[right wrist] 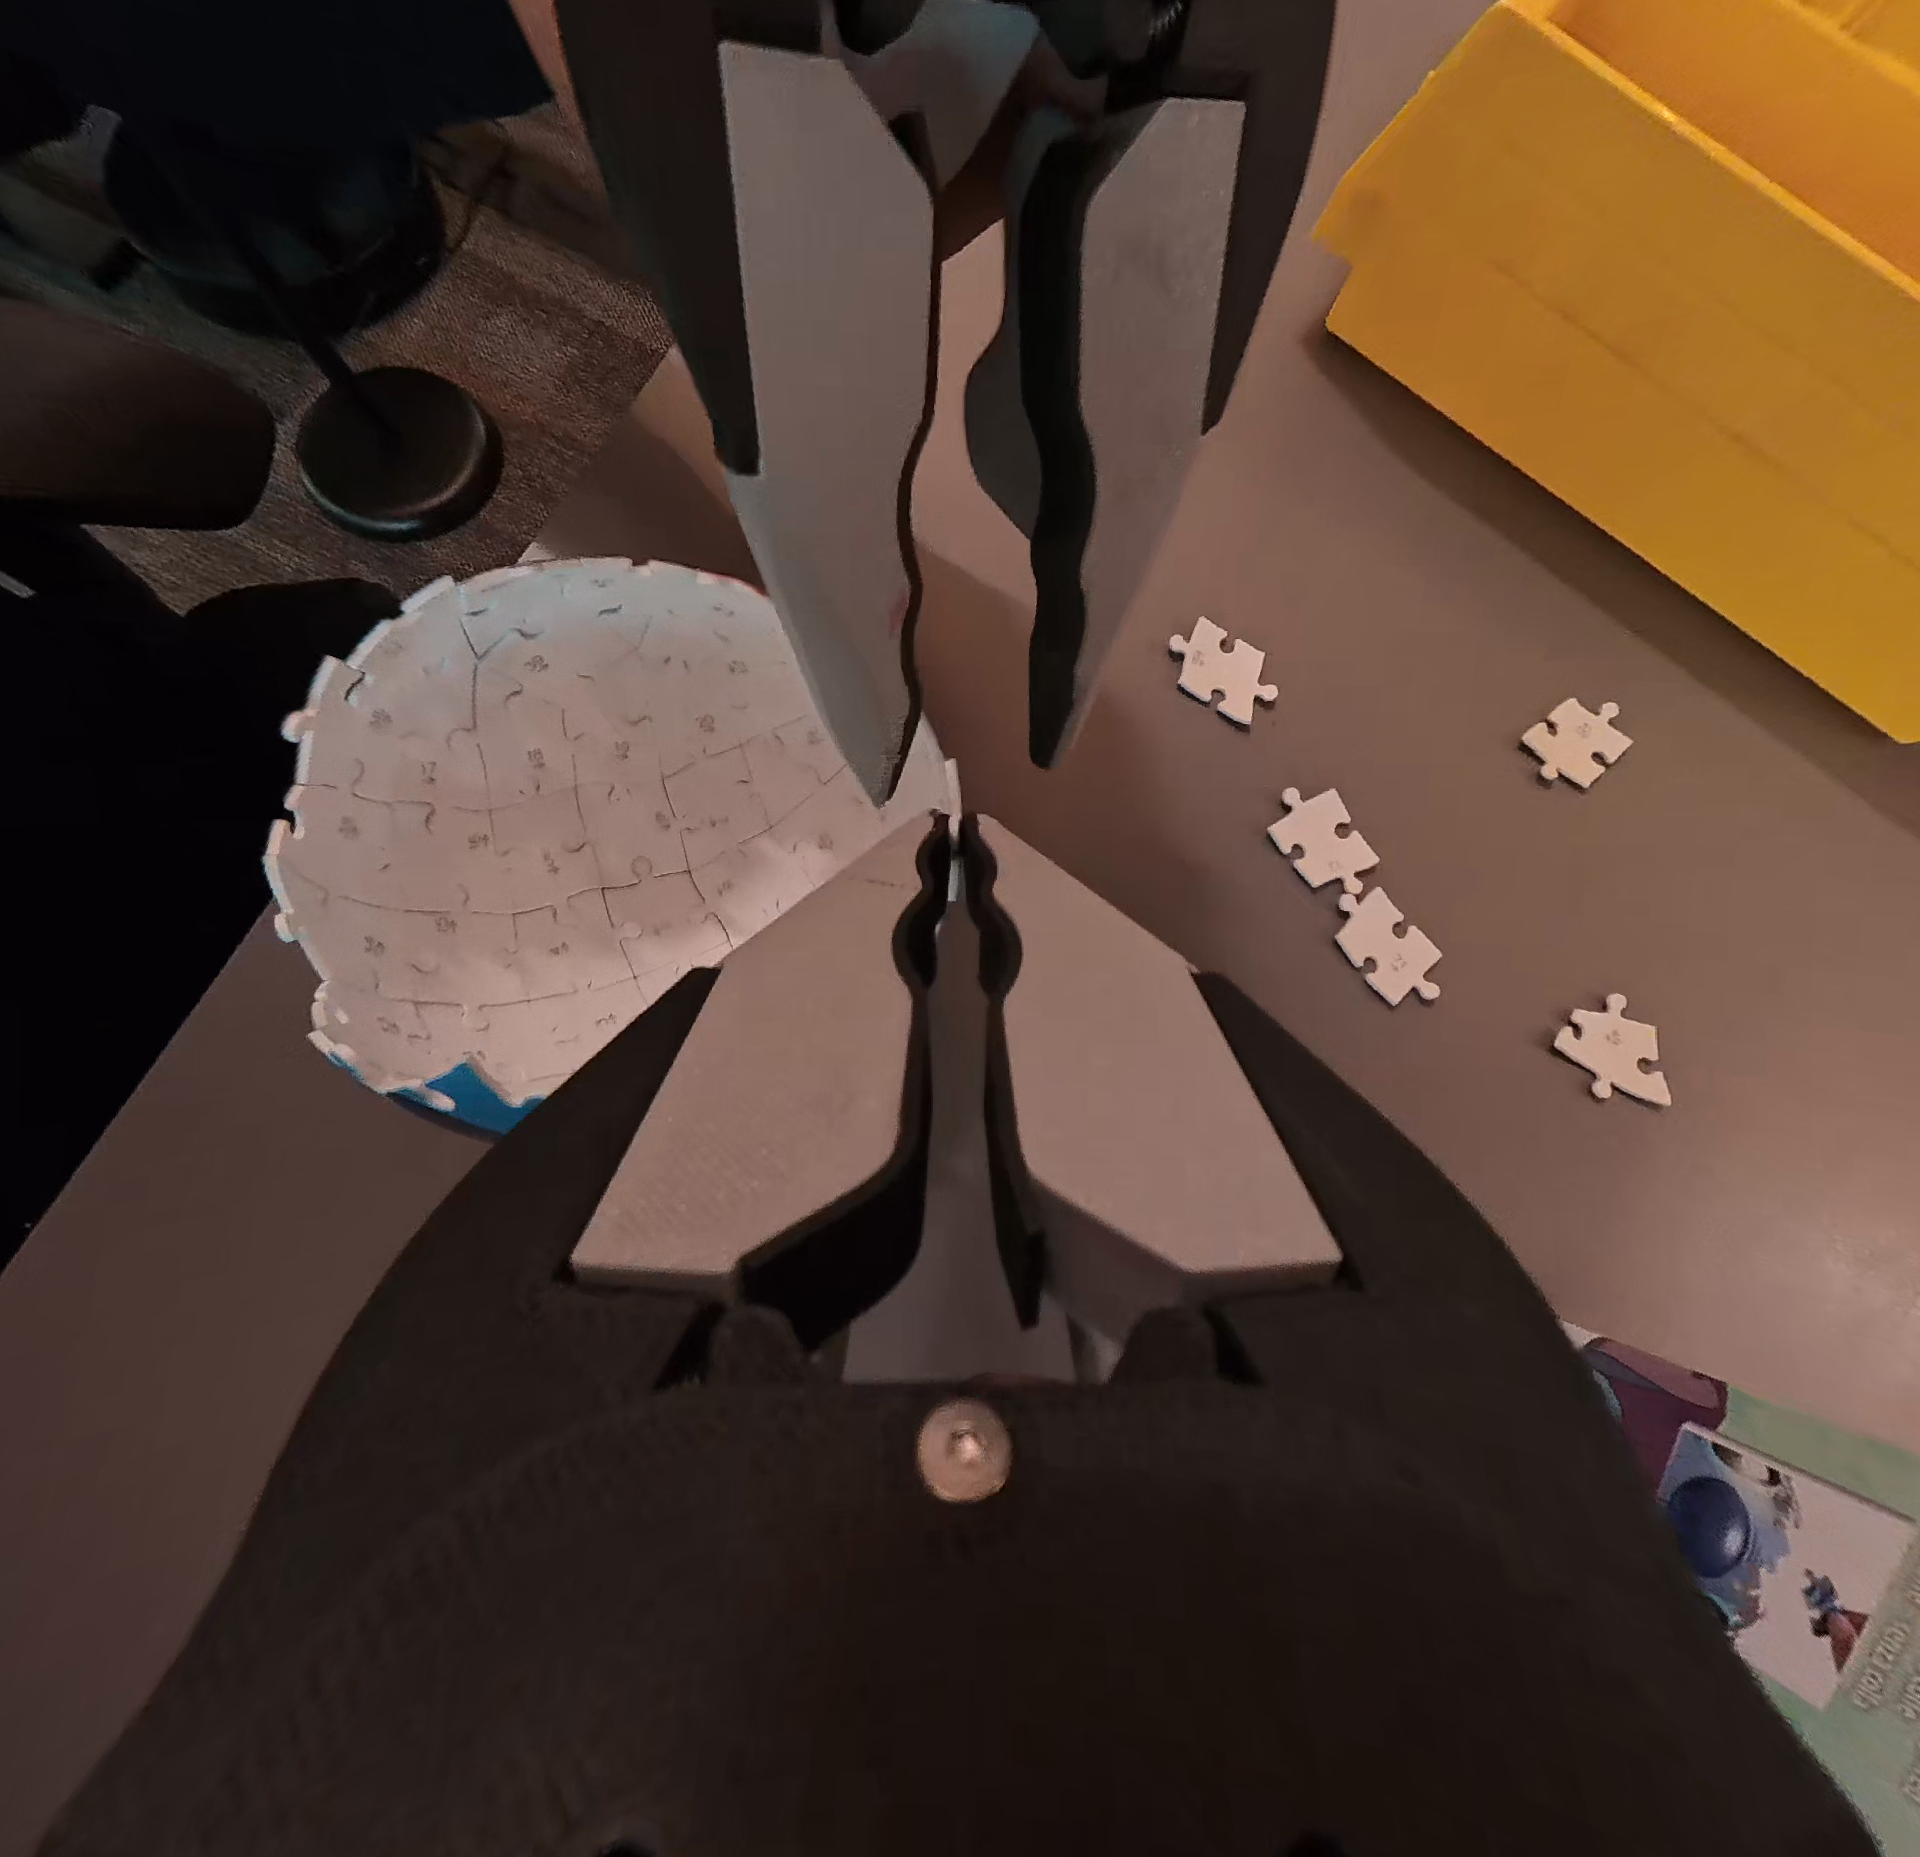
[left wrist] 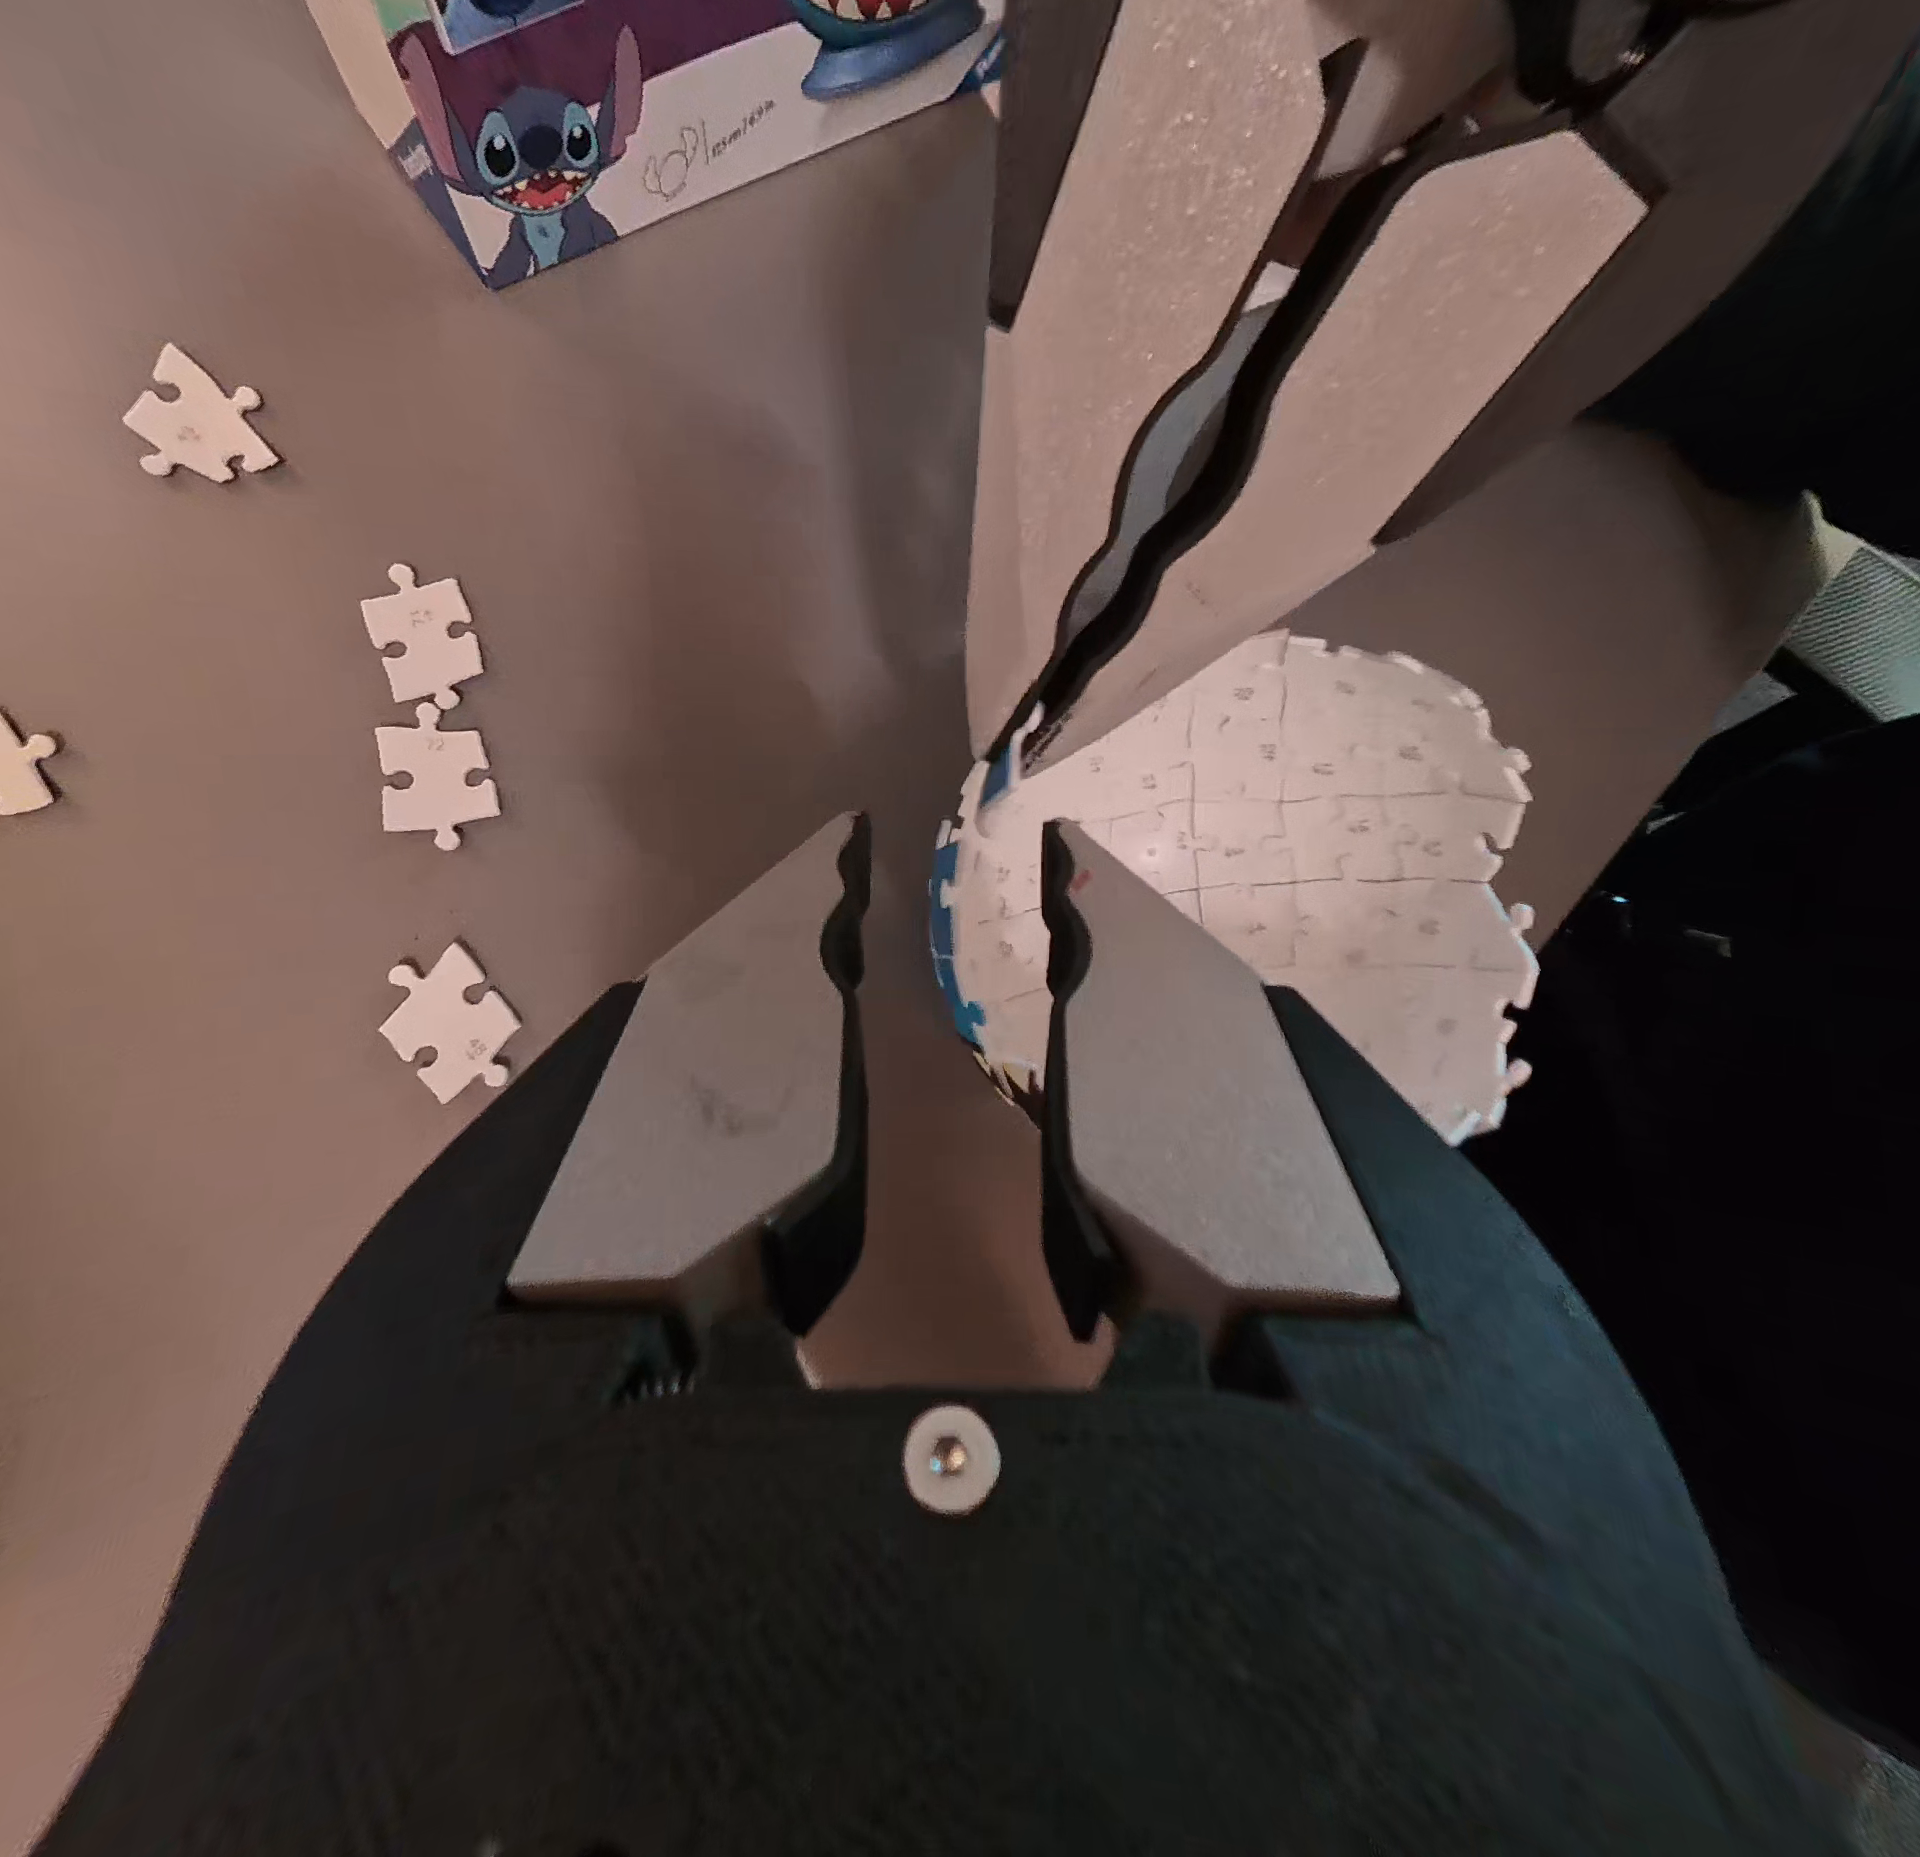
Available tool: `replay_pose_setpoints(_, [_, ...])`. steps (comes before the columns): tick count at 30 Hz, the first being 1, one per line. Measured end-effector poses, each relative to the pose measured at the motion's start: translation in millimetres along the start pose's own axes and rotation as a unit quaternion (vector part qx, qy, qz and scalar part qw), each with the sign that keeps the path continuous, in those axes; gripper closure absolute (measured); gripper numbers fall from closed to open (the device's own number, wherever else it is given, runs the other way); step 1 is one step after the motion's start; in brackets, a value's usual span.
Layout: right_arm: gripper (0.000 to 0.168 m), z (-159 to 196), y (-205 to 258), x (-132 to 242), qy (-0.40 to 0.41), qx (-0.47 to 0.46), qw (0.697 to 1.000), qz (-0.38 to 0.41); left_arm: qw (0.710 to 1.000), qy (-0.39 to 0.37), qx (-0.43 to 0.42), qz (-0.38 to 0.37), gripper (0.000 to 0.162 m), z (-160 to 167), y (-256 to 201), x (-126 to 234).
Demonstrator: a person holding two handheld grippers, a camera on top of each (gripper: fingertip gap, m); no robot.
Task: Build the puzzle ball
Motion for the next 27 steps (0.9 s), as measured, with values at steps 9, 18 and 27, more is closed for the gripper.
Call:
replay_pose_setpoints(9, [0.168, 6, -2, -11, 0.008, -0.010, 1.000, -0.015, 1.000, 0.006, -0.006, -0.010, 0.145, 2, -2, -2])
replay_pose_setpoints(18, [0.168, 9, -1, -12, 0.018, 0.000, 1.000, -0.011, 0.999, 0.019, -0.038, -0.016, 0.156, -1, -4, -3])
replay_pose_setpoints(27, [0.168, 10, -2, -13, 0.023, 0.003, 1.000, -0.011, 0.999, 0.023, -0.047, -0.009, 0.156, -3, -4, -5])
Point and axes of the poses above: each gripper's, where its closed fingertips meet, x back along the fingers, z out of its underside, y = z × x across the jaws, the point moved 5 cm from there along x, back along the fingers, and after that the axes turned 15 degrees about -x, right-handed, at the moved point
